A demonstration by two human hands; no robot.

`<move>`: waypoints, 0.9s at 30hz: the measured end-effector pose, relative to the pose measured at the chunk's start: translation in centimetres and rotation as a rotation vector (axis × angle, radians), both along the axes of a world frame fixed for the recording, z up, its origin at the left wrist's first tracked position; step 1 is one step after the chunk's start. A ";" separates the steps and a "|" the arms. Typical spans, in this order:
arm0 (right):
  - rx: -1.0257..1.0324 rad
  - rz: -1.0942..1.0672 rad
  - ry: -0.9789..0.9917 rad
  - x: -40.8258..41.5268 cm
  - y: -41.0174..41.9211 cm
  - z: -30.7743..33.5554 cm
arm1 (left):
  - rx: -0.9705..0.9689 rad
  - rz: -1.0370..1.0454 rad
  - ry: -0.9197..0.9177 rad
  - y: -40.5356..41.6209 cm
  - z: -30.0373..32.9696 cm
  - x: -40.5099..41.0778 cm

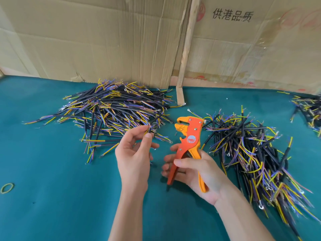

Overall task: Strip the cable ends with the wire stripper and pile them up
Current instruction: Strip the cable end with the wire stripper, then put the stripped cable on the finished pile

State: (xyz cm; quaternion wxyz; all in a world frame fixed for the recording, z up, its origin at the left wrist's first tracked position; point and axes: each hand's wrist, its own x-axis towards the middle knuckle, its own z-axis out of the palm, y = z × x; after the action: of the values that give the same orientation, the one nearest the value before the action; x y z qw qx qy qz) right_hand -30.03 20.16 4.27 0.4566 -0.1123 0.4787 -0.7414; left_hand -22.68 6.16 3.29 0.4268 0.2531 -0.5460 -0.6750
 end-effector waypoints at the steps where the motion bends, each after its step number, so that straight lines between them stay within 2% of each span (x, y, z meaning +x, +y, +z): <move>1: 0.003 -0.015 -0.019 0.0 -0.1 -0.1 | -0.007 -0.011 -0.003 0.2 0.4 0.1; 5: -0.039 -0.045 -0.112 -0.1 -0.3 -0.1 | 0.006 -0.098 0.058 1.0 3.9 -0.3; 7: -0.067 -0.054 -0.137 0.0 -0.4 0.0 | -0.047 -0.210 0.101 1.8 6.4 -2.1; 9: -0.073 -0.075 -0.135 0.0 -0.5 0.0 | -0.118 -0.319 0.069 3.4 8.6 -5.3; 11: -0.064 -0.099 -0.146 0.1 -0.5 0.0 | -0.234 -0.401 -0.067 5.7 10.2 -8.9; 15: -0.055 -0.096 -0.165 0.0 -0.2 0.0 | -0.747 -0.567 -0.469 8.5 10.0 -13.5; 17: -0.083 -0.099 -0.183 -0.2 -0.2 -0.3 | -0.890 -0.514 -0.562 6.7 9.2 -13.8; 19: -0.111 -0.117 -0.206 -0.4 -0.2 -0.4 | -0.962 -0.328 -0.692 3.2 8.3 -13.3; 21: -0.129 -0.165 -0.245 -0.7 -0.1 -0.6 | -1.018 -0.160 -0.907 -1.4 6.7 -12.4; 23: -0.143 -0.233 -0.276 -1.2 0.2 -0.8 | -1.084 -0.096 -1.126 -5.1 4.6 -11.0; 25: -0.159 -0.292 -0.285 -1.8 0.6 -0.8 | -1.132 -0.075 -1.174 -6.9 2.8 -10.1; 27: -0.186 -0.359 -0.293 -2.4 1.1 -0.8 | -1.183 -0.030 -1.119 -7.2 2.1 -10.0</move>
State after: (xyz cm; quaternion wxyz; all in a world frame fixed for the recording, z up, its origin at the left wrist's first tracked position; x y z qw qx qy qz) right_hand -32.46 21.27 3.48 0.3700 0.0419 0.3494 -0.8598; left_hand -32.70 -1.02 5.36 0.1445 0.2782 -0.9481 -0.0540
